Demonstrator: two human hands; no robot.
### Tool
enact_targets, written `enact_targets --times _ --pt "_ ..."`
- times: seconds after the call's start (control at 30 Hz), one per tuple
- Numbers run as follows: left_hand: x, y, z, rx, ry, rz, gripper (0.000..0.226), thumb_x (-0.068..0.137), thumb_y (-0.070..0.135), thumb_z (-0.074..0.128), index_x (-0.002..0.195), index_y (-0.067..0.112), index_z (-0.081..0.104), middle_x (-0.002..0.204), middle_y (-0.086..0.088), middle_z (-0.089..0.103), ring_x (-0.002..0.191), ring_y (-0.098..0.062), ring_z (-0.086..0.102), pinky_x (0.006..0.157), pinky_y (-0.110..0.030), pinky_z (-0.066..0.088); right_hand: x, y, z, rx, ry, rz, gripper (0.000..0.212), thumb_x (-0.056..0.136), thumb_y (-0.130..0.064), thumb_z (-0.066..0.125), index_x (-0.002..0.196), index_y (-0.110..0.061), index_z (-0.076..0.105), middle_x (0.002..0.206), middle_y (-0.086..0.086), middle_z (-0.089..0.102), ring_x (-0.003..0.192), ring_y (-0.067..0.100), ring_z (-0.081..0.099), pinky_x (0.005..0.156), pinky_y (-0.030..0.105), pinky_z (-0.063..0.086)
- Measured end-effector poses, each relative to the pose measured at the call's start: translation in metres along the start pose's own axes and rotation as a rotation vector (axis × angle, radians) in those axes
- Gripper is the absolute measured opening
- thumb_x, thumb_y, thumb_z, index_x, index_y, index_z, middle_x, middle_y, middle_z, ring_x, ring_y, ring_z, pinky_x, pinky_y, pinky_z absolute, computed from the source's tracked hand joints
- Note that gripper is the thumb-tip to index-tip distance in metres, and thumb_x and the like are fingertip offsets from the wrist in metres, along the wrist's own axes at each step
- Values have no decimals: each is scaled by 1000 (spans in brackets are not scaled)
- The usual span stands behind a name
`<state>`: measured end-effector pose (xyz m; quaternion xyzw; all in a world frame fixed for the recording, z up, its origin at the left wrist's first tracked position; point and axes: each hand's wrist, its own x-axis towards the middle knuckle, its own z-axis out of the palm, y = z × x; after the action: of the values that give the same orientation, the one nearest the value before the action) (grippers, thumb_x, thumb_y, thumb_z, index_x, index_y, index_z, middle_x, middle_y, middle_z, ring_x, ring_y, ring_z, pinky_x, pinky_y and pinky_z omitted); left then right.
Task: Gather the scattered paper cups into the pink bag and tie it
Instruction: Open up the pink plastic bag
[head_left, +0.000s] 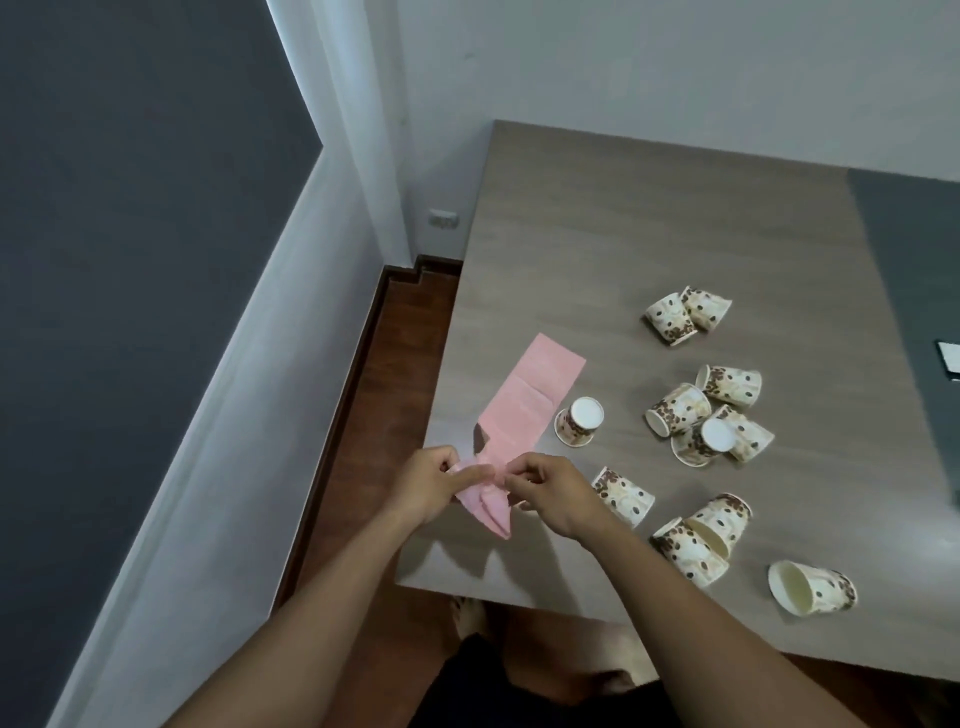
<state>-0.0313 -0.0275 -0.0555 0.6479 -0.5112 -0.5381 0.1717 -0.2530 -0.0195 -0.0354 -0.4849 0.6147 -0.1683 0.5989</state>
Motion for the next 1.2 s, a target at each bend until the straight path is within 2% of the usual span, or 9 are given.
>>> enact_targets --times 0.17,0.23,0.33,0.47,0.6,0.8,0.87,0.97,1.2 --pt "6 19 -6 95 -65 88 70 73 35 106 63 23 37 64 5 34 63 -14 33 58 -35 21 -3 -3 -30 210 148 28 14 110 -20 68 108 -6 66 91 8 76 71 10 76 64 22 61" --pt "11 23 -10 206 -43 60 66 77 27 105 61 23 41 61 4 46 57 -20 51 54 -31 30 -4 -7 -44 313 186 26 16 111 -19 66 113 -3 66 90 10 77 76 17 78 69 27 61" --pt "13 28 -13 359 -42 -37 49 90 16 92 61 19 52 57 6 72 76 -24 85 51 -21 43 -5 -13 -64 330 202 7 20 111 -19 66 117 0 67 89 9 77 79 19 79 75 32 60" --pt "-3 33 1 527 24 -58 31 96 38 87 83 20 65 97 -4 81 92 -24 75 75 -34 52 -10 -14 -66 346 140 3 6 106 -11 73 103 -8 70 88 10 75 73 16 77 64 23 58" --pt "0 61 17 284 143 307 22 110 31 72 96 14 75 101 2 80 96 -20 74 92 -42 59 -9 -19 -72 433 161 -13 16 96 -11 85 98 -10 70 89 13 76 75 19 74 66 24 59" --pt "1 71 40 110 -68 258 27 89 49 92 85 26 80 85 16 81 83 -2 76 81 -30 60 -11 -26 -69 577 132 -32 19 91 -14 90 100 -12 73 87 10 77 75 17 72 77 31 62" --pt "5 69 44 118 -71 296 40 95 42 89 72 17 69 68 14 63 68 -6 58 66 -36 47 -12 -26 -69 581 148 -30 21 92 -19 90 101 -12 73 87 8 77 76 17 72 79 34 60" --pt "6 74 49 109 -65 312 49 104 38 80 60 27 61 58 15 47 60 -5 39 60 -31 30 -15 -25 -71 566 197 -38 21 95 -27 87 102 -13 74 88 6 77 81 18 72 78 33 59" --pt "7 84 45 -199 -58 152 23 87 34 97 73 23 81 69 10 70 68 -3 56 66 -25 42 -29 -22 -80 412 196 -27 36 96 -59 78 106 -25 83 115 -7 85 88 2 77 84 33 58"
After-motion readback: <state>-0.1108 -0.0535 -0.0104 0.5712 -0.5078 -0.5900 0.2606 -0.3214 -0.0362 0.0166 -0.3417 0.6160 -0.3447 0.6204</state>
